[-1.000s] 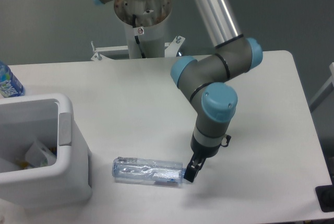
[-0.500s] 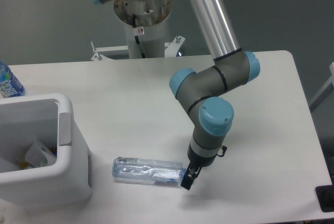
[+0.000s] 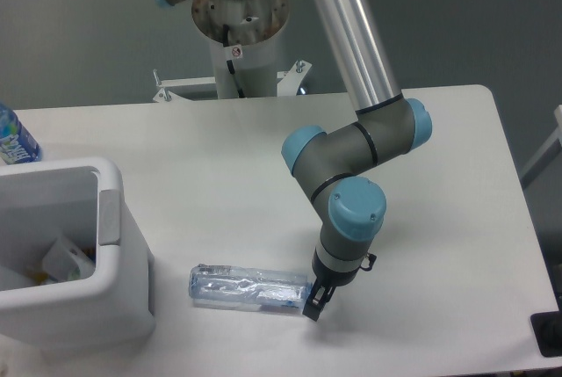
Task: Place the trash in the trash can
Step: 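Lower the gripper around the bottle's cap end and close it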
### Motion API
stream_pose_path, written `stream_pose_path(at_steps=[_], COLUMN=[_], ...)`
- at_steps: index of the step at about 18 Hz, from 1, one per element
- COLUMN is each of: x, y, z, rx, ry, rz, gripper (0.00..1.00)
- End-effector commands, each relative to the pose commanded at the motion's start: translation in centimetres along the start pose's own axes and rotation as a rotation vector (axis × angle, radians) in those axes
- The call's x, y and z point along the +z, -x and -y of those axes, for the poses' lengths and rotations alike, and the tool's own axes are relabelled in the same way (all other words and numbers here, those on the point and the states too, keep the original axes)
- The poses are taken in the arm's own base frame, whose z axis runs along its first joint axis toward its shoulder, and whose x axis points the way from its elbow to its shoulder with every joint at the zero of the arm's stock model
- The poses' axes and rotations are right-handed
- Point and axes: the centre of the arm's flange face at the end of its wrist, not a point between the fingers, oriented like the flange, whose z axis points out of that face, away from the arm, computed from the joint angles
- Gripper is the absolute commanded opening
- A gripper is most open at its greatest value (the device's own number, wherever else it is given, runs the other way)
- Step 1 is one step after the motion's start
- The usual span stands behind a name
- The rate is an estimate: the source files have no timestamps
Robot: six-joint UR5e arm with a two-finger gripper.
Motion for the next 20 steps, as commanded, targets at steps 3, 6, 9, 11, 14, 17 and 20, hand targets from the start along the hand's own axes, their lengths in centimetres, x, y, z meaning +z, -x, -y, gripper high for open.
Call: stream_pose_path(at_steps=[3,6,9,11,14,17,20], x=[0.5,0.3,0.3,0.2,0.3,0.3,0.1], y=[-0.8,-0.9,-0.9,-1.1,-1.1,-1.1,-1.1], z=[-1.1,-1.3,-1.3,-1.3,-1.2,-1.3,-1.2], rx=[0.019,0.020,0.019,0.022,0.021,0.022,0.019], ry=[0.008,0.008,0.008,0.006,0.005,0.006,0.004], rz=[0.004,0.005,0.005,0.003,0.003,0.003,0.002], gripper=[0.71,0.71,0.71,0.71,0.65,0.56,0.47])
